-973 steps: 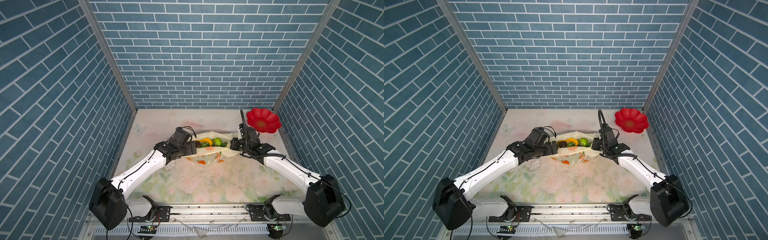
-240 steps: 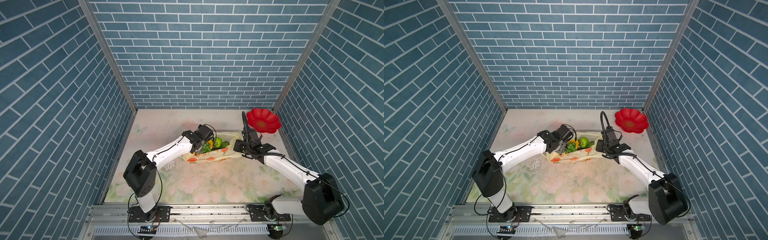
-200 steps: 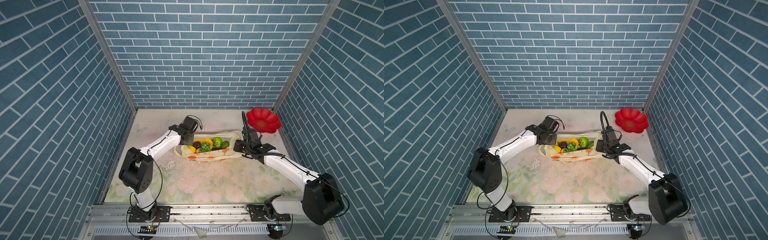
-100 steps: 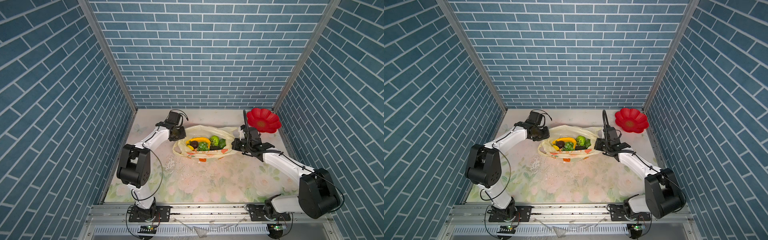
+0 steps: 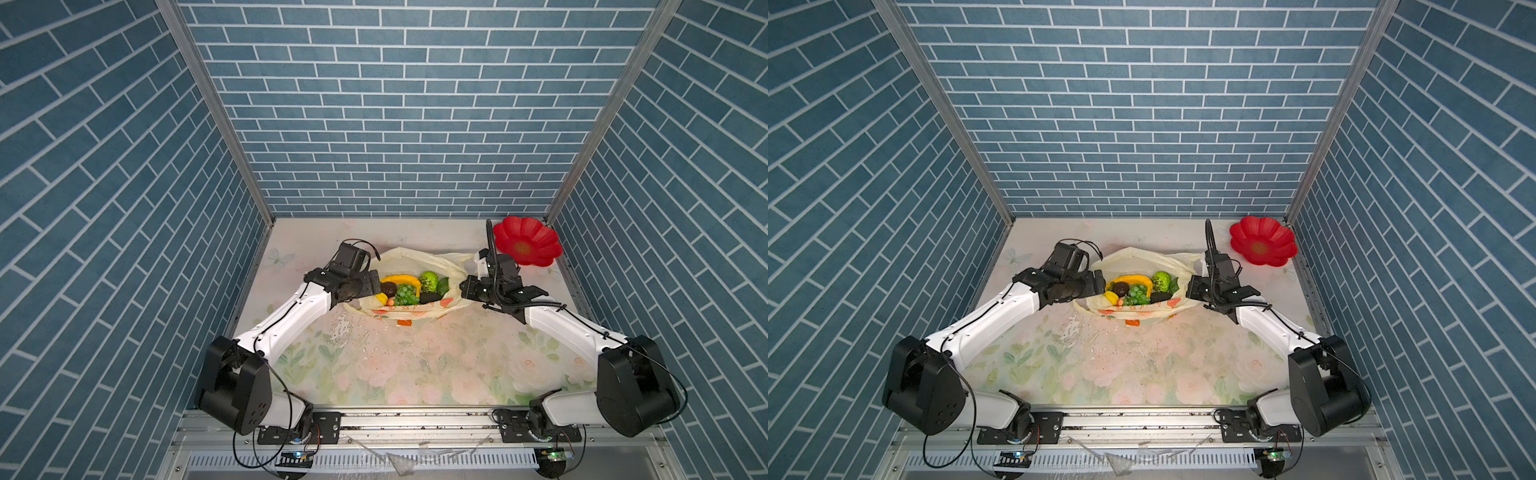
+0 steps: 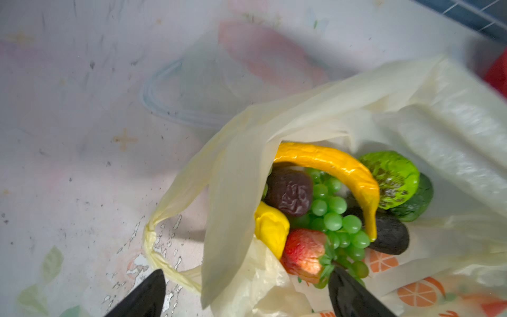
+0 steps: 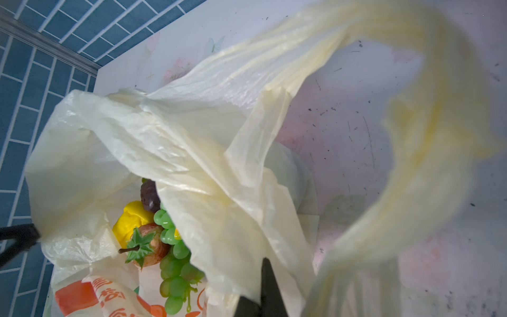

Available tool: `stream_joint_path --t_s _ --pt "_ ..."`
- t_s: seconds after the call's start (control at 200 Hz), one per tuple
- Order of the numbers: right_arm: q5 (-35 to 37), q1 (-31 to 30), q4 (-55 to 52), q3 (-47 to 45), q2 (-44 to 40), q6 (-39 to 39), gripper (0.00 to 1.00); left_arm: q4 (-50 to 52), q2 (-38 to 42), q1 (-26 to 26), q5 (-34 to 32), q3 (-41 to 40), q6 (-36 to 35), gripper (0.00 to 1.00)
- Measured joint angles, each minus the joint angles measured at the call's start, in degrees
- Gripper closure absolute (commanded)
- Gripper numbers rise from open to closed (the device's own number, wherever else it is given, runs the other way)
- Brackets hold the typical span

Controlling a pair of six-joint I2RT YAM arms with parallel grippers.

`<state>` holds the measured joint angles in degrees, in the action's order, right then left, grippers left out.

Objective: Take fruits out of the plastic bag
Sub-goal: Spread open the plastic bag at the center of the table, then move the plastic bag to the top-center of the table.

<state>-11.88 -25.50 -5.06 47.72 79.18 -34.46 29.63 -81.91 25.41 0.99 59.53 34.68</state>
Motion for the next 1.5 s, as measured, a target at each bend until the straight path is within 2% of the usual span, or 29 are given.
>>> stream_joint_path --t_s 0.045,0.27,0.37,0.45,0.575,0.69,0.735,0.81,0.9,1.015,1.12,1.365,1.43,1.5 --pt "-0.68 -0.02 0.98 -0.35 0.02 -0.66 1.00 -1.09 -0.83 -0.09 0.85 -2.10 0.42 0.20" --pt "-3.32 0.72 6.14 -3.67 0.11 -5.05 1.00 -9.38 -4.28 -2.71 8.96 -10.19 3.15 0.67" --pt "-5.42 2.43 9.18 -6.84 0.15 -8.15 1.00 -12.04 -3.54 -3.15 9.97 -11.82 3.39 0.82" --pt "-7.63 4.61 12.50 -9.11 0.98 -11.47 1.00 -13.53 -2.38 -3.15 10.40 -12.92 2.97 0.88" --pt "-9.53 6.60 14.97 -10.19 2.97 -14.84 1.00 -15.30 -0.59 -3.39 10.58 -14.21 2.80 0.91" --pt "-8.96 6.34 12.72 -9.62 2.62 -14.75 0.59 -15.89 0.13 -3.43 10.49 -14.67 2.10 0.93" --pt "-7.65 5.79 10.01 -8.92 1.88 -13.62 0.47 -16.09 0.50 -3.43 10.49 -14.86 1.75 0.93" --pt "-3.15 4.04 3.43 -6.62 -0.46 -10.80 0.34 -16.24 1.14 -3.37 10.38 -15.10 1.14 0.93" --pt "5.18 0.04 -5.49 -0.70 -2.73 -6.32 0.27 -16.26 1.68 -3.17 10.05 -15.17 0.28 0.94" --pt "15.26 -5.90 -13.14 7.72 -2.97 0.55 0.24 -16.26 1.73 -2.69 9.62 -15.19 -0.31 0.94" --pt "20.94 -9.57 -17.11 13.22 -0.96 6.19 0.23 -16.28 1.73 -2.27 9.35 -15.19 -0.68 0.94" --pt "27.76 -10.56 -22.12 21.00 11.45 14.75 0.24 -16.31 1.73 -2.16 9.16 -15.19 -0.92 0.95" --pt "27.91 -10.56 -22.86 22.14 14.62 15.98 0.29 -16.28 1.73 -2.16 9.14 -15.21 -0.94 0.95" --pt "27.50 -10.36 -23.34 23.45 17.55 17.31 0.46 -16.31 1.70 -2.16 9.09 -15.28 -1.05 0.97"
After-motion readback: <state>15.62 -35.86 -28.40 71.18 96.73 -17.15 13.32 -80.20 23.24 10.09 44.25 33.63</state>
